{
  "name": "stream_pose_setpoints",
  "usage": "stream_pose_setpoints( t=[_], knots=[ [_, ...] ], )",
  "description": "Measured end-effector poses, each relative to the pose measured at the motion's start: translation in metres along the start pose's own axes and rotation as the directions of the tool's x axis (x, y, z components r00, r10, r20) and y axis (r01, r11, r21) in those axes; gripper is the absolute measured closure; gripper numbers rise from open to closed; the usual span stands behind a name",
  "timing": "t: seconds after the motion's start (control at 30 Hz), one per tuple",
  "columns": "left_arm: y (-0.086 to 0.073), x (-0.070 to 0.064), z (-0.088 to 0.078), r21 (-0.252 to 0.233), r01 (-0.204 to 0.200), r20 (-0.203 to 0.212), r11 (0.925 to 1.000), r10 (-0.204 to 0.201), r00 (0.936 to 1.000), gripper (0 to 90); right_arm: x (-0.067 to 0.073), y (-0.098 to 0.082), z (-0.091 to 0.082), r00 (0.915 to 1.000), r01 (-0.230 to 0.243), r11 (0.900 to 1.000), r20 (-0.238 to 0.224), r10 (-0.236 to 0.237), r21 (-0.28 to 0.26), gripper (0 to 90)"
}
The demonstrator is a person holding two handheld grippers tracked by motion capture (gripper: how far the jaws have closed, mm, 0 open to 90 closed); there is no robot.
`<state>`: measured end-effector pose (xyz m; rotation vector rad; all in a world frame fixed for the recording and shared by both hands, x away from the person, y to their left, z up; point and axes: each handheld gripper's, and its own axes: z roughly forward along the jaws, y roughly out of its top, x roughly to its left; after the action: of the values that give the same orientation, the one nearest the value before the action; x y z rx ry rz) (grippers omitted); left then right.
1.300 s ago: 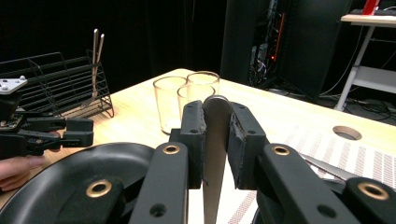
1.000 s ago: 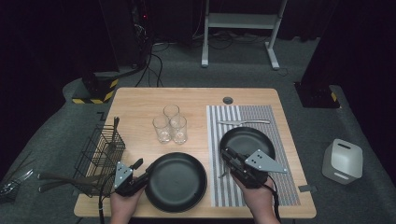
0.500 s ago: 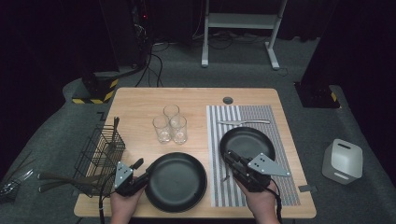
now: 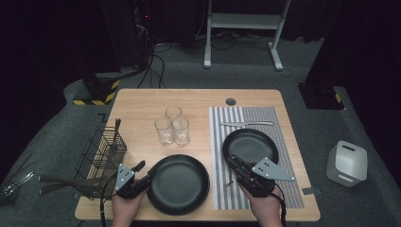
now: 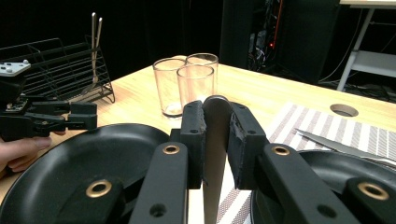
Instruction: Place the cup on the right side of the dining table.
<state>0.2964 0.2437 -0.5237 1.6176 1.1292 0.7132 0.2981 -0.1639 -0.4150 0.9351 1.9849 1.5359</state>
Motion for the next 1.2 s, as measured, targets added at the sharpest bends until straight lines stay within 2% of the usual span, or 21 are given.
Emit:
stream_pose_setpoints(
  t=[0.37, 0.6, 1.2],
  knots=[
    [0.0, 0.0, 0.0, 0.002, -0.001, 0.002, 1.0, 0.001, 1.0, 49.3, 0.004, 0.0, 0.006, 0.9999, 0.006, 1.0, -0.012, -0.006, 0.008, 77.8],
    [0.0, 0.001, 0.0, 0.003, -0.004, 0.003, 1.0, 0.004, 1.0, 49.4, 0.001, 0.0, 0.006, 1.0, -0.002, 1.0, -0.009, 0.003, 0.006, 77.8],
    [0.0, 0.0, 0.001, 0.004, -0.002, -0.002, 1.0, 0.002, 1.0, 49.3, -0.012, -0.005, -0.01, 0.9995, -0.029, 1.0, 0.014, 0.029, 0.006, 77.3]
  ],
)
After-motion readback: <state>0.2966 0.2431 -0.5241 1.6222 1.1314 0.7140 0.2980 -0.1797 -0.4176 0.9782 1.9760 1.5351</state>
